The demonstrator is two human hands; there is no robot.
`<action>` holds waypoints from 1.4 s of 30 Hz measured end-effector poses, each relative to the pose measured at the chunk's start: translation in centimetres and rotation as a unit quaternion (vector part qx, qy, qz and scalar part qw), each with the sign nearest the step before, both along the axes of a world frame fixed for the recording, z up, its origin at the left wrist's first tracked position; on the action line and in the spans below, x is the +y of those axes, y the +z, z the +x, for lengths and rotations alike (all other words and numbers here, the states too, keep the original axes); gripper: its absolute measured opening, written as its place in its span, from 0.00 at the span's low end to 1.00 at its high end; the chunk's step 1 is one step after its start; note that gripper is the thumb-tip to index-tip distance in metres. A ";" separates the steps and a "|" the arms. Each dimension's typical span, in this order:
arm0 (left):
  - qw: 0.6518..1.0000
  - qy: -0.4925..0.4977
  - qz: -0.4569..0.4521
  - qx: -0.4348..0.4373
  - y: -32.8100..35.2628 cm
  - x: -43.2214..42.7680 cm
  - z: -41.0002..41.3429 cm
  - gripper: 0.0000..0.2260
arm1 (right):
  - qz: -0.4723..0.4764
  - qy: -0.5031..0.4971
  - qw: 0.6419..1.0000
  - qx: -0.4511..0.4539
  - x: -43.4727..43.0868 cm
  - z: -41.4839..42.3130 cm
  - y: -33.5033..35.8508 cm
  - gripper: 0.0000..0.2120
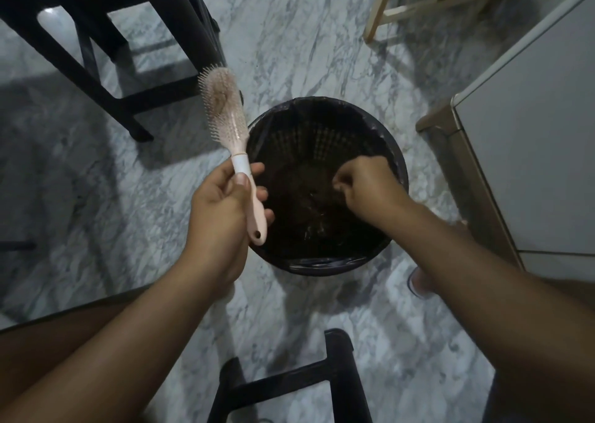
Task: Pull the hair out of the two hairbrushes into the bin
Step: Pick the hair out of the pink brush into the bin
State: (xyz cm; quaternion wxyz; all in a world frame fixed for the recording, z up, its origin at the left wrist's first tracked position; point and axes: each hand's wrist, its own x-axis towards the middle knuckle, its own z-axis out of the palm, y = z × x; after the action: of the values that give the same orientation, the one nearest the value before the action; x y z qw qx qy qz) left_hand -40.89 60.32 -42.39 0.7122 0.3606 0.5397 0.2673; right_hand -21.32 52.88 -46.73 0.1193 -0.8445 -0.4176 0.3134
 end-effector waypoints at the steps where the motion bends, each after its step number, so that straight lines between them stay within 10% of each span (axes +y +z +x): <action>1: 1.000 -0.002 0.000 -0.010 0.1 0.2 0.0 0.11 | -0.060 0.010 0.998 0.004 -0.2 -0.3 -0.2 0.07; 6: 0.998 -0.068 0.001 -0.001 0.4 -0.6 0.1 0.11 | -0.065 0.082 0.994 0.032 0.7 -0.9 1.4 0.32; 12: 0.986 -0.166 0.013 0.013 -0.2 -2.1 0.1 0.12 | 0.240 -0.163 0.912 0.291 2.9 -1.7 5.8 0.21; 22: 0.979 -0.196 0.025 0.048 -0.9 -3.0 0.3 0.13 | 0.294 -0.101 0.943 0.121 2.1 0.2 5.9 0.04; 30: 0.983 -0.166 0.004 0.084 -1.3 -2.6 0.1 0.12 | 0.576 -0.044 0.816 -0.005 1.8 1.3 10.5 0.03; 35: 0.987 -0.141 0.004 0.072 -1.1 -2.2 0.0 0.13 | 0.167 0.009 0.986 -0.009 0.8 1.5 6.8 0.05; 38: 0.987 -0.145 0.012 0.066 -0.8 -2.1 0.1 0.14 | -0.224 0.154 0.962 -0.024 0.2 0.6 4.2 0.14; 40: 0.986 -0.154 0.022 0.067 -0.7 -2.2 0.2 0.14 | -0.222 0.170 0.959 -0.035 0.2 0.3 3.9 0.22; 42: 0.983 -0.166 0.034 0.067 -0.6 -2.4 0.2 0.13 | -0.002 0.110 0.992 -0.060 0.7 0.6 4.1 0.22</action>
State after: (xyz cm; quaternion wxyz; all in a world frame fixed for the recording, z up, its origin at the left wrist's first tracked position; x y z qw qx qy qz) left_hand -40.69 57.95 -43.02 0.6963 0.4861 0.5097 0.1383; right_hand -20.74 53.58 -42.60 0.0570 -0.8107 -0.5141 0.2741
